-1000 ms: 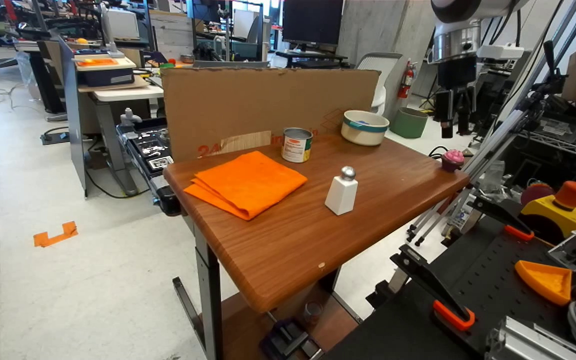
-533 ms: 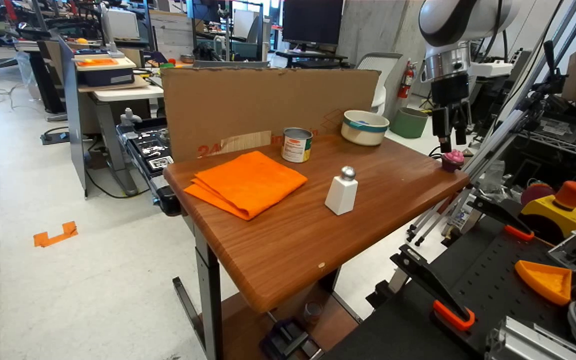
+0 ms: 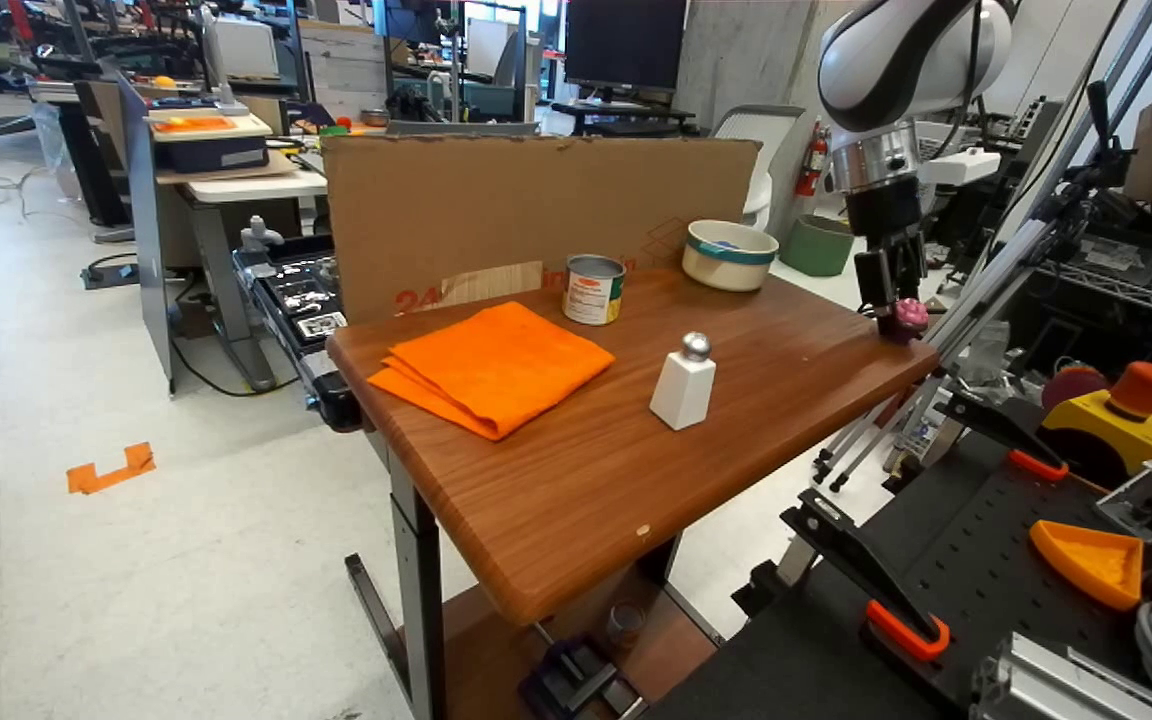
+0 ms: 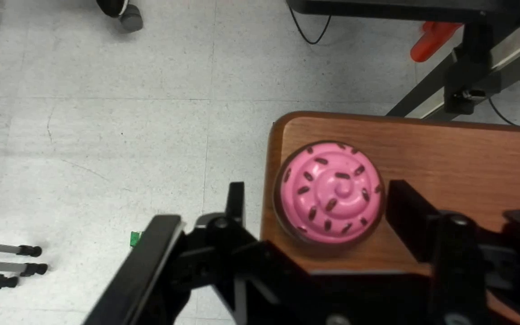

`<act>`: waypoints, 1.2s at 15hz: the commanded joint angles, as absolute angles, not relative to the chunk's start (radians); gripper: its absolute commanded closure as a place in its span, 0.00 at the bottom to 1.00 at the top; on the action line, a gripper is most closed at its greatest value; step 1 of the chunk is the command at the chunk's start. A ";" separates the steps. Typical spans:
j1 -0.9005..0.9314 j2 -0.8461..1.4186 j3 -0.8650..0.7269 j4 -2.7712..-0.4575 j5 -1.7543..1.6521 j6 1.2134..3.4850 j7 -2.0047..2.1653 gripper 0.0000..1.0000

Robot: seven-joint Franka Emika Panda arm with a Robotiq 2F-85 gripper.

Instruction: Move the red object to the left

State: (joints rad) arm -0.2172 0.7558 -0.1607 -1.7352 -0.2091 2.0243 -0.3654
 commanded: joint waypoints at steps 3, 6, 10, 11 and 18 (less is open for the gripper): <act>-0.214 0.787 -0.142 -1.695 -0.240 1.978 -0.351 0.66; -0.217 0.773 -0.137 -1.696 -0.237 1.961 -0.361 0.68; -0.201 0.696 -0.106 -1.764 -0.226 2.002 -0.361 0.68; -0.197 0.677 -0.092 -1.782 -0.219 2.013 -0.362 0.68; -0.134 0.599 0.052 -1.925 -0.113 2.243 -0.352 0.68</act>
